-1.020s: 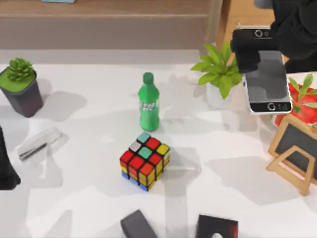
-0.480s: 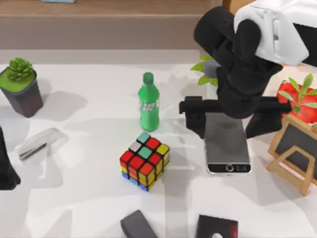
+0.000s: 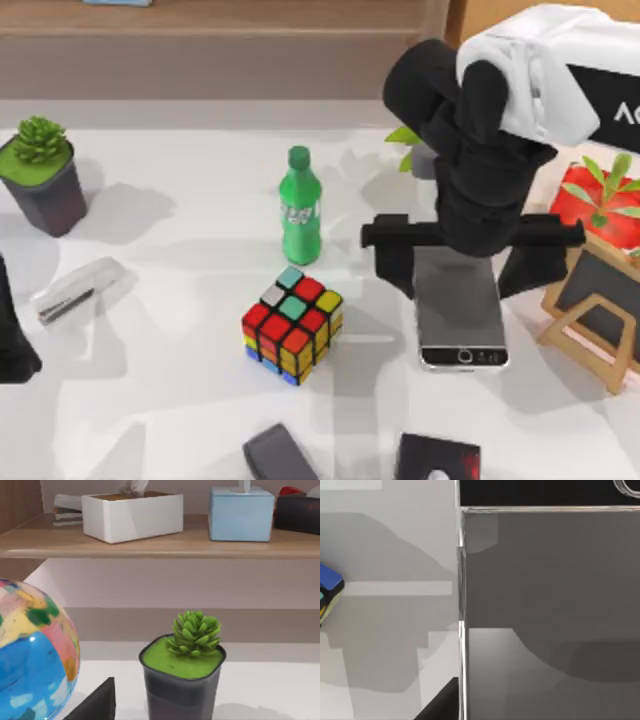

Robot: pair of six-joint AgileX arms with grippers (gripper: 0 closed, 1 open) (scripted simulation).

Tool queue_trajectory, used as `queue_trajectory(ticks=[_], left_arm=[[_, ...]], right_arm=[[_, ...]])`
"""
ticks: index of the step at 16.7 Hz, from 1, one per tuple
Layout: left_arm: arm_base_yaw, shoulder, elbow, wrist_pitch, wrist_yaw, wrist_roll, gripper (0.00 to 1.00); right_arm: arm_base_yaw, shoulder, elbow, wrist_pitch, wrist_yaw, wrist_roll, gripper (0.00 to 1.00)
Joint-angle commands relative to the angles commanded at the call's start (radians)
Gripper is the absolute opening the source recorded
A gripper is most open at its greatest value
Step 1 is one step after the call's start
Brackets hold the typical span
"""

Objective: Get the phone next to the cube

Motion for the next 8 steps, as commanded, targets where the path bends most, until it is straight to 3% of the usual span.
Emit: queue_trajectory(ticks=[8], left_arm=[[0.000,0.000,0.000,0.000,0.000,0.000,1.00]], right_arm=[[0.018,-0.004,-0.006,0.027,-0.003,0.003,0.00]])
